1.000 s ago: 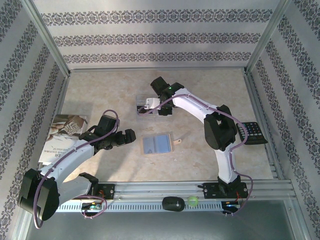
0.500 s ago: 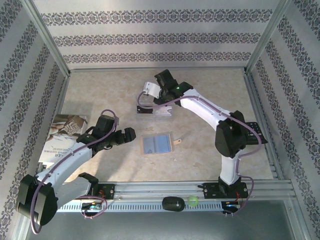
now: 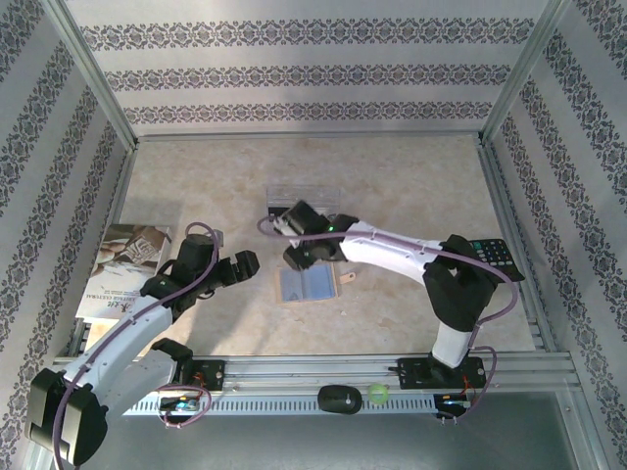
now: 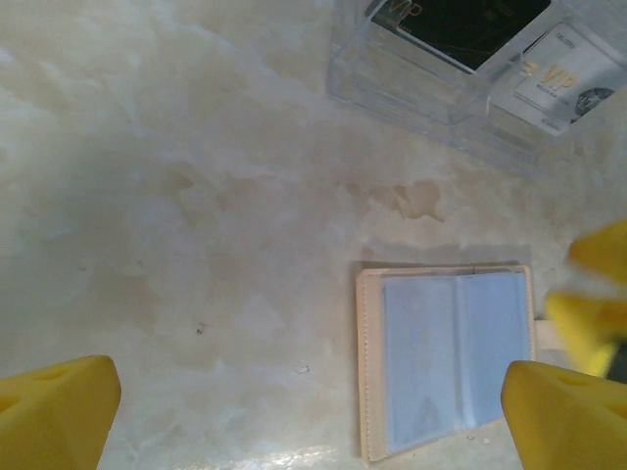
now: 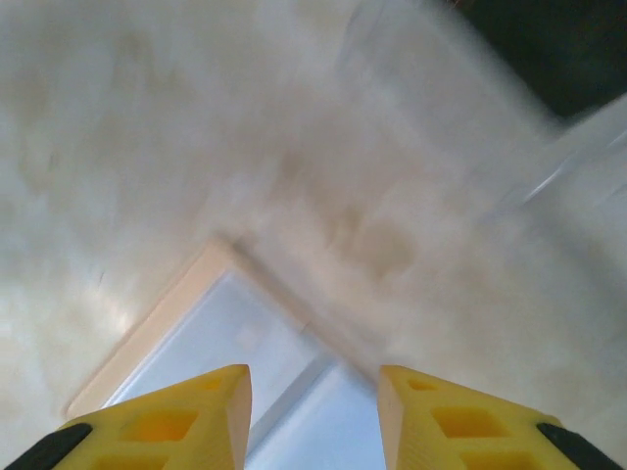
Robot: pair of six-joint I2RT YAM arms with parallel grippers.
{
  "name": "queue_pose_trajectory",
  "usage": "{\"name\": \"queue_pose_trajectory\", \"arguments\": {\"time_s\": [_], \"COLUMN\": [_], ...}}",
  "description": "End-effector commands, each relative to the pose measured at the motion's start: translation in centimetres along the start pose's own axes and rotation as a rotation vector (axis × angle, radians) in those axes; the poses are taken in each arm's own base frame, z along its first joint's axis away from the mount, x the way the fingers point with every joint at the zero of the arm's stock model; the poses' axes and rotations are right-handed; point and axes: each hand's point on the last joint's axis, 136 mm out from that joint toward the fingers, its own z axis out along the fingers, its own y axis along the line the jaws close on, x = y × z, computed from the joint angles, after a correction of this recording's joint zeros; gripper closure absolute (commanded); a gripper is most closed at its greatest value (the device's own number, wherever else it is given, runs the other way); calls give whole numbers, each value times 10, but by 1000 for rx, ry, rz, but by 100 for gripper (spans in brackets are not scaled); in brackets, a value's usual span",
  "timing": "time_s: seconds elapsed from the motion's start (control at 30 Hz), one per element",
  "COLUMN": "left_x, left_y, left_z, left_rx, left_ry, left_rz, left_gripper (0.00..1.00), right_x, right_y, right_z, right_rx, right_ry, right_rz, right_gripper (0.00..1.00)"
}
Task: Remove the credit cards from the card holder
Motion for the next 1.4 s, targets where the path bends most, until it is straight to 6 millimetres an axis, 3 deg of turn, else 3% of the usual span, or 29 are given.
{"name": "queue_pose_trajectory", "arguments": {"time_s": [0.0,0.17,0.43,0.6,0.73,0.87,0.93,1.17,1.37], "left_x": [1,5,10,15,17,18,19,29,35], "left_y": [17,19,18,18,15,9,4,-10,-24], "left_z": [-3,-2,-3,-2,-1,0,0,10,20], "left_rx": [-68,-64,-38,-29,-7,28,55,120,157], "left_ry": [-15,-5,6,22,33,41,47,93,105], "left_rz": [-10,-17,-23,-30,-20,-11,-8,-1,23], "left_gripper": [0,1,3,4,7,12,16,43,57], "right_x": [22,32,36,49,58,53,46,26,20], "right_y": [28,56,59,55,56,57,58,56,57], "right_z": [6,24,44,56,63,60,56,40,26], "right_rx": [-18,3,44,86,75,64,52,-18,-110], "right_ry": [42,84,122,173,190,158,121,-26,-127], "right_rz": [76,1,-55,-82,-78,-81,-81,-19,49], "right_gripper": [61,61,61,65,76,95,100,100,100]}}
